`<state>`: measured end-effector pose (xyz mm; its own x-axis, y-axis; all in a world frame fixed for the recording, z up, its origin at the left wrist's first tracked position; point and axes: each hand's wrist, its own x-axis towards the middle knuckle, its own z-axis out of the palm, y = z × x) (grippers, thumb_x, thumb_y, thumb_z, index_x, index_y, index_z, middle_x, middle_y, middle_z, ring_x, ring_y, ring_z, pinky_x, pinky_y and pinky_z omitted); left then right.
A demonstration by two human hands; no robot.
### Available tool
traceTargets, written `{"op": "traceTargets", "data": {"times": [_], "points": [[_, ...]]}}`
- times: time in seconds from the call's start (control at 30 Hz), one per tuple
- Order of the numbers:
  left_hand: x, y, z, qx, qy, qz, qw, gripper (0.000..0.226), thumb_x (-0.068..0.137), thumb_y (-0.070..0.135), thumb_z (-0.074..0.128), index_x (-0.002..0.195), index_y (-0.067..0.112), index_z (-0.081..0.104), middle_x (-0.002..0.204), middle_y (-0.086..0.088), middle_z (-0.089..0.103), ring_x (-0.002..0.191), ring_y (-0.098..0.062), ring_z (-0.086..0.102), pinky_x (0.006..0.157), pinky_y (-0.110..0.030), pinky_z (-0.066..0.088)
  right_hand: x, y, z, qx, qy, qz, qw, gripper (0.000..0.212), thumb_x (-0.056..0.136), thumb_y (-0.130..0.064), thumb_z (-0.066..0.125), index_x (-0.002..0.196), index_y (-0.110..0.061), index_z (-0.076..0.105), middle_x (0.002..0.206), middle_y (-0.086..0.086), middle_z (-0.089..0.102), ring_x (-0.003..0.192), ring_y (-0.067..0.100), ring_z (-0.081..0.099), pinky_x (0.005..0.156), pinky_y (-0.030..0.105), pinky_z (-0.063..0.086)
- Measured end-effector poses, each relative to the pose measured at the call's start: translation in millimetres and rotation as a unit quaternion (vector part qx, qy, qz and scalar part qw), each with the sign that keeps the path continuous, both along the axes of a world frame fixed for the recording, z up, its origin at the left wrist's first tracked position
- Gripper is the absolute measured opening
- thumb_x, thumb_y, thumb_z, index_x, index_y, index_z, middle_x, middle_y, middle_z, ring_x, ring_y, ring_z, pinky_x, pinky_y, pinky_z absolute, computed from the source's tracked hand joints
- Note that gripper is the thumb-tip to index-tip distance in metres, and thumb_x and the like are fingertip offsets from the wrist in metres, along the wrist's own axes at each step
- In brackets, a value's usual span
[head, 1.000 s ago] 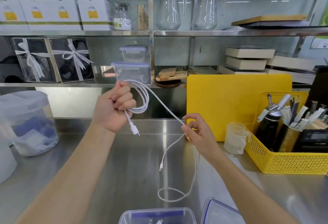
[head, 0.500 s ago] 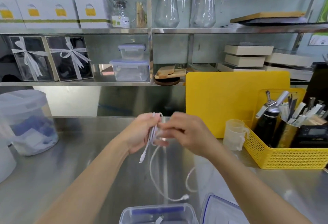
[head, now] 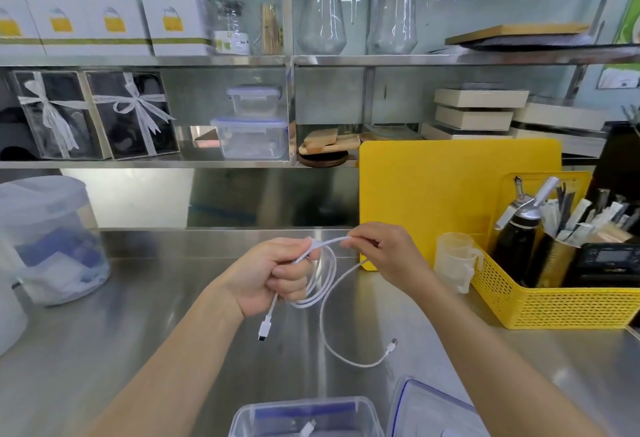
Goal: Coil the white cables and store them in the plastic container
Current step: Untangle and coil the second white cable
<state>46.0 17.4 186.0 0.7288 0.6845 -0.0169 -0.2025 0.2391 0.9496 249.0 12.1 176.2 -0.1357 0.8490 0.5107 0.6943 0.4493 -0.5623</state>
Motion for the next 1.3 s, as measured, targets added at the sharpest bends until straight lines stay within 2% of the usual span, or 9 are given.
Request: {"op": "traceTargets", "data": {"times": [0.13,0.23,0.4,0.53,0.67,0.8,1.07,1.17,1.3], "points": [[-10,2,3,-0.035,-0.144,-0.082,0.986,0.02,0.089,0.022,0.058,0.074,0.009,0.061,0.043,0.009,0.027,0.033,-0.008,0.022,0.042,-0.02,0.025,11,18,-18,-0.016,-0.02,-0.044,0.999,0.034,0.086,-0.028,0.057,0.068,0.001,0.059,0.06,0.02,0.058,0.055,0.03,0.046,0.056,0.035,0.033],[-18,6,10,-0.064,-0.25,-0.151,0.954,0.033,0.101,0.019,0.03,0.092,0.0,0.056,0.054,0.001,0.036,0.043,-0.013,0.034,0.05,-0.025,0.029,20,19,-31,-0.109,-0.031,-0.053,0.992,0.021,0.088,-0.015,0.056,0.078,0.001,0.062,0.074,0.016,0.062,0.061,0.016,0.044,0.061,0.029,0.031],[-20,4,31,-0.111,-0.317,0.09,0.938,0.042,0.101,0.025,0.028,0.083,0.003,0.059,0.059,-0.001,0.058,0.051,-0.012,0.06,0.056,-0.026,0.056,18,7,-49,-0.239,-0.048,-0.035,0.969,0.055,0.093,0.005,0.034,0.139,-0.025,0.033,0.129,-0.005,0.045,0.122,0.017,0.044,0.093,0.024,0.038],[-11,7,28,0.004,-0.182,0.27,0.946,0.031,0.101,0.024,0.031,0.083,0.008,0.05,0.092,-0.016,0.075,0.087,-0.029,0.073,0.064,-0.041,0.061,7,-3,-53,-0.303,-0.068,0.02,0.95,0.037,0.096,-0.012,0.037,0.107,-0.039,0.06,0.097,-0.002,0.058,0.071,0.014,0.055,0.054,0.02,0.042],[1,6,16,0.116,-0.022,0.305,0.945,0.025,0.103,0.02,0.028,0.097,0.007,0.049,0.105,-0.019,0.07,0.095,-0.03,0.07,0.085,-0.047,0.056,0,-14,-36,-0.308,-0.106,0.086,0.942,0.021,0.091,-0.014,0.049,0.103,-0.017,0.066,0.07,-0.007,0.055,0.059,0.009,0.051,0.049,0.011,0.042],[20,-1,4,0.283,0.179,0.299,0.894,0.032,0.103,0.022,0.027,0.096,0.009,0.055,0.086,0.005,0.074,0.081,-0.007,0.072,0.089,-0.024,0.045,-6,-21,-24,-0.279,-0.118,0.13,0.944,0.015,0.087,-0.02,0.056,0.092,-0.014,0.069,0.077,-0.005,0.061,0.073,0.01,0.056,0.071,0.024,0.046],[4,8,14,-0.134,-0.203,0.195,0.95,0.027,0.096,0.017,0.036,0.071,0.012,0.046,0.037,0.005,0.035,0.025,-0.004,0.026,0.031,-0.014,0.029,8,-9,-35,-0.3,-0.012,0.025,0.954,0.024,0.091,-0.024,0.051,0.081,-0.004,0.059,0.069,0.005,0.052,0.061,0.015,0.049,0.061,0.026,0.041],[-12,7,20,-0.138,-0.25,0.161,0.945,0.022,0.089,0.018,0.04,0.07,0.011,0.048,0.035,0.006,0.033,0.028,-0.007,0.017,0.03,-0.013,0.026,20,-8,-45,-0.316,-0.032,0.042,0.947,0.02,0.085,-0.015,0.061,0.102,-0.006,0.058,0.068,0.003,0.055,0.054,0.013,0.052,0.049,0.017,0.042],[-20,13,26,-0.119,-0.283,0.165,0.937,0.031,0.095,0.019,0.036,0.069,0.01,0.05,0.037,0.005,0.035,0.027,-0.006,0.023,0.033,-0.012,0.026,21,-8,-49,-0.276,0.152,0.049,0.948,0.017,0.086,-0.016,0.061,0.102,-0.021,0.06,0.047,-0.008,0.049,0.038,0.004,0.041,0.038,0.016,0.035]]}}
